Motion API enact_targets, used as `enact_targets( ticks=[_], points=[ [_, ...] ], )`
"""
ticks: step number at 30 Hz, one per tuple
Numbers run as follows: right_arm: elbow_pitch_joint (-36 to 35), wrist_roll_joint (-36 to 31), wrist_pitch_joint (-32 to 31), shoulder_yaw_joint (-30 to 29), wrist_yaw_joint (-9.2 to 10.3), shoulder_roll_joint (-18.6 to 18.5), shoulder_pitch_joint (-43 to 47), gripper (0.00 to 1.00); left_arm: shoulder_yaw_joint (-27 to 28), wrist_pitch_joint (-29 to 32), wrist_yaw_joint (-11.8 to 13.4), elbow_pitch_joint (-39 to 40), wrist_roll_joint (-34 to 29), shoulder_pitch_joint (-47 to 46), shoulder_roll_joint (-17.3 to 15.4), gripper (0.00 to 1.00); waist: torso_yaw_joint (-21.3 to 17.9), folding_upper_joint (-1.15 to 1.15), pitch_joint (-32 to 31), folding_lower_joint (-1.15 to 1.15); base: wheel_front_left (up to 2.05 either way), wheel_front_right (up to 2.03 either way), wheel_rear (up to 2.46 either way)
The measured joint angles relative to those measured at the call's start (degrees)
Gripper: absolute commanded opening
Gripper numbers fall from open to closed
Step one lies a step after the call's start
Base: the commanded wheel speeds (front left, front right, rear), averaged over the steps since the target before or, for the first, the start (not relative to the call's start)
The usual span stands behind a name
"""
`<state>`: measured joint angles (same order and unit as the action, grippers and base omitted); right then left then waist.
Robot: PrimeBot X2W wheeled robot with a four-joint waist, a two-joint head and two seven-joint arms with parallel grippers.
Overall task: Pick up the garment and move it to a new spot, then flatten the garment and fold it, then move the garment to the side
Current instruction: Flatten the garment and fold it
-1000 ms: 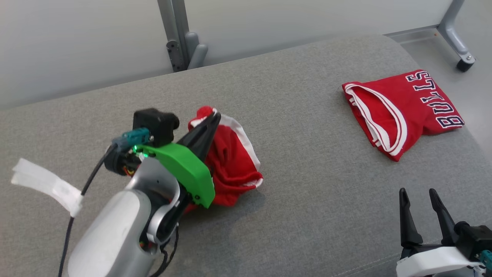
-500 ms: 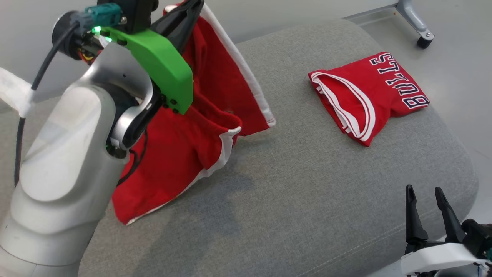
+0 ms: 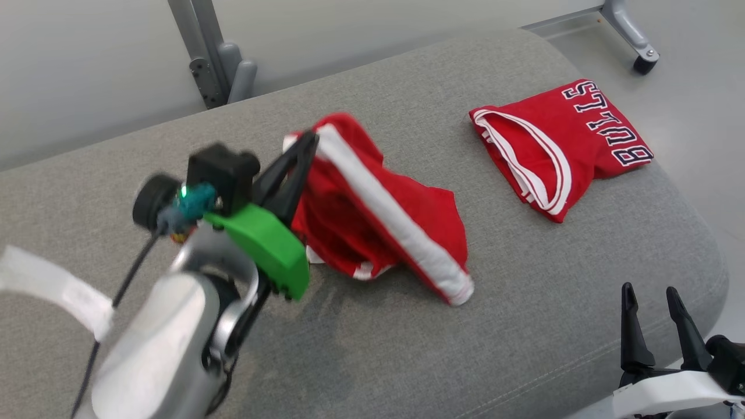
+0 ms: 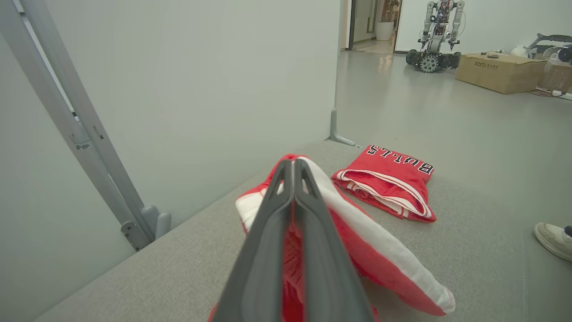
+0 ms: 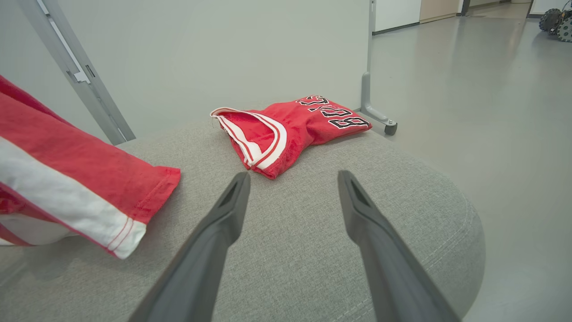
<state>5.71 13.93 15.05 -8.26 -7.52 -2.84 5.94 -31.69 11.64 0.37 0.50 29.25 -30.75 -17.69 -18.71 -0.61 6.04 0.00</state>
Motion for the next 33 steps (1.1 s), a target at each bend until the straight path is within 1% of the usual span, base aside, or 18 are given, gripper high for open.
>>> enact_targets(
  ticks=[2, 5, 6, 10, 13, 14, 15, 18, 20, 24, 27, 31, 33],
  points=[
    [0.03, -0.21, 0.0, -0.12, 0.0, 0.02, 0.31, 1.0, -0.49, -1.69, 1.7, 0.71, 0.76, 7.49, -0.41, 0.0, 0.84, 0.0, -0.04, 0.0, 0.0, 0.0, 0.0],
    [0.01, -0.7, 0.0, -0.23, 0.0, 0.01, 0.73, 1.0, -1.68, -5.26, 4.32, 0.13, -0.35, 15.89, -1.34, 0.0, 2.41, 0.0, -0.01, 0.0, 0.0, 0.0, 0.0],
    [0.01, -0.7, 0.0, -0.23, 0.0, 0.01, 0.73, 1.0, -1.68, -5.26, 4.32, 0.13, -0.35, 15.89, -1.34, 0.0, 2.41, 0.0, -0.01, 0.0, 0.0, 0.0, 0.0],
    [-0.29, -1.51, 0.0, -0.07, 0.0, 0.05, 0.54, 1.0, -1.68, -11.51, 7.7, -3.33, -1.76, 23.75, -1.53, 0.0, 4.69, 0.0, 0.17, 0.0, 0.0, 0.0, 0.0],
    [-0.46, -2.47, 0.0, 0.31, 0.0, -0.02, 0.52, 1.0, -0.89, -17.18, 8.33, -7.01, -1.25, 26.64, -0.35, 0.0, 6.66, 0.0, 0.37, 0.0, 0.0, 0.0, 0.0],
    [-0.48, -2.99, 0.0, 0.56, 0.0, 0.0, 0.55, 1.0, -0.64, -18.93, 8.46, -8.36, -1.14, 27.08, 0.22, 0.12, 7.37, 0.0, 0.44, 0.0, 0.0, 0.0, 0.0],
    [-0.55, -3.24, 0.0, 0.74, -0.01, 0.1, 0.6, 1.0, -0.08, -20.45, 8.46, -9.65, -0.58, 27.47, 1.01, 0.19, 8.08, 0.0, 0.51, 0.0, 0.0, 0.0, 0.0],
    [-0.87, -4.08, 0.0, 0.43, 0.0, 0.02, 0.64, 1.0, 0.31, -23.58, 7.97, -13.52, 0.45, 28.02, 3.23, 0.36, 10.27, 0.0, 0.68, 0.0, 0.0, 0.0, 0.0],
    [-0.94, -4.57, 0.0, 0.46, 0.0, 0.04, 0.65, 1.0, 0.14, -24.6, 6.8, -15.7, 1.19, 28.0, 4.89, 0.37, 11.69, 0.0, 0.79, 0.0, 0.0, 0.0, 0.0],
    [-1.1, -5.13, 0.0, 0.57, 0.0, 0.04, 0.65, 1.0, -0.78, -25.84, 4.14, -18.84, 2.03, 27.76, 8.14, 0.31, 14.22, 0.0, 0.9, 0.0, 0.0, 0.0, 0.0],
    [-1.15, -5.37, 0.0, 0.71, 0.0, 0.04, 0.71, 1.0, -1.97, -26.32, 2.36, -20.63, 1.83, 27.2, 9.88, 0.27, 15.6, 0.0, 0.84, 0.0, 0.0, 0.0, 0.0],
    [-1.02, -5.48, 0.0, 1.21, 0.0, 0.04, 0.92, 1.0, -5.2, -26.36, -0.43, -23.04, 0.32, 25.98, 11.55, 0.31, 16.66, 0.0, 0.55, 0.0, 0.0, 0.0, 0.0],
    [-0.96, -5.49, 0.0, 1.49, 0.0, 0.03, 0.94, 1.0, -6.02, -26.38, -1.07, -24.03, 0.26, 25.61, 12.34, 0.36, 16.74, 0.0, 0.46, 0.0, 0.0, 0.0, 0.0]
  ],
)
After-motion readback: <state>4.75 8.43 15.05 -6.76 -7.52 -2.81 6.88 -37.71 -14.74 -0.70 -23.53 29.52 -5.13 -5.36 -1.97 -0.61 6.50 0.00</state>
